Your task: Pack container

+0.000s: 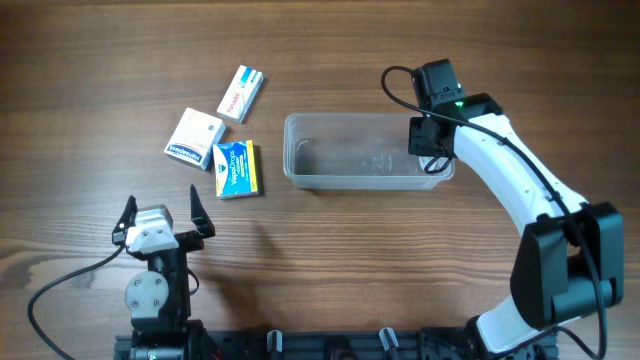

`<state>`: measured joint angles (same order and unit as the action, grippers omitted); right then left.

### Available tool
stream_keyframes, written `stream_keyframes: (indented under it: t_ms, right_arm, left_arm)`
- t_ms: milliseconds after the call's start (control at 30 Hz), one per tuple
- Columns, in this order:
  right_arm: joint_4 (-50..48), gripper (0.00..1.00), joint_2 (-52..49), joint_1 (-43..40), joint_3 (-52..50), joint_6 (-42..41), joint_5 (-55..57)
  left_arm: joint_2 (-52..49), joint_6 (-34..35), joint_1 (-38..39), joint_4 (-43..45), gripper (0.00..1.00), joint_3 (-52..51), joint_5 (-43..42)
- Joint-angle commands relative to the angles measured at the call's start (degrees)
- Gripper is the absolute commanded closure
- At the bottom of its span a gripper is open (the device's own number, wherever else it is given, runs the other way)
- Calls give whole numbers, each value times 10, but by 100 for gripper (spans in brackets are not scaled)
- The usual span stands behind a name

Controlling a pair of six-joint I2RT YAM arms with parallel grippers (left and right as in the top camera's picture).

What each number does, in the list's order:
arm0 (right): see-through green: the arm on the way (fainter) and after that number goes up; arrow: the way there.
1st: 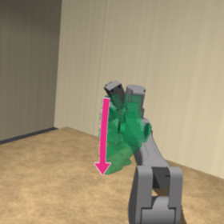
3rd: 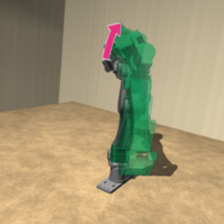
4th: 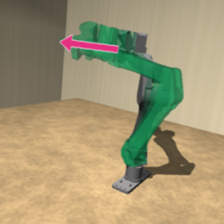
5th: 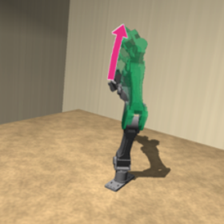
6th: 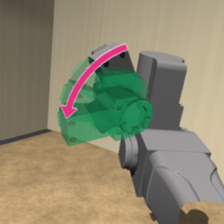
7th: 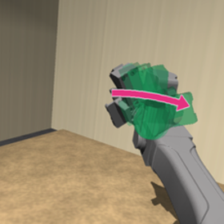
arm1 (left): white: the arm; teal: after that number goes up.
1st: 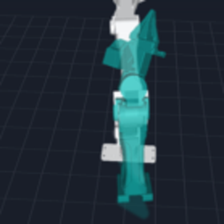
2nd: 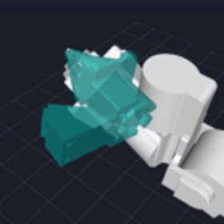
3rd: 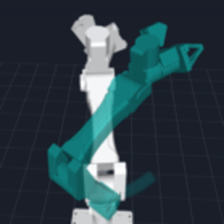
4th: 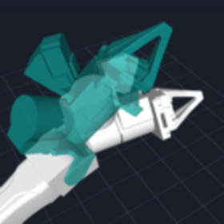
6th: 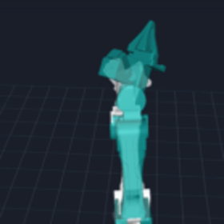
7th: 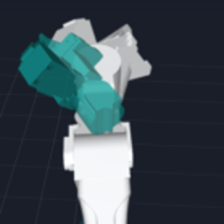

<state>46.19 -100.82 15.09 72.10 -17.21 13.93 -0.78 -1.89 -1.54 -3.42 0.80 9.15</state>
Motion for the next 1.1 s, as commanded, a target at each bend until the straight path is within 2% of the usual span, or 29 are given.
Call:
stream_keyframes:
  t_ms: [0, 233, 433, 833, 1067]
  right_arm:
    - [-3, 87, -15, 0, -2, 7, -8]
    - [-6, 87, -17, 0, -2, 7, -20]
    - [-5, 80, -18, 0, -2, 18, -20]
    - [-2, 46, -18, 0, -2, 23, -20]
    - [-3, 34, -18, 0, -2, 38, -20]
  left_arm:
    - [6, -9, 3, 2, 0, -4, 3]
    - [6, -9, 3, 2, 0, -4, 3]
    - [6, -9, 3, 2, 0, -4, 3]
    - [6, -9, 3, 2, 0, -4, 3]
    - [6, -9, 3, 2, 0, -4, 3]
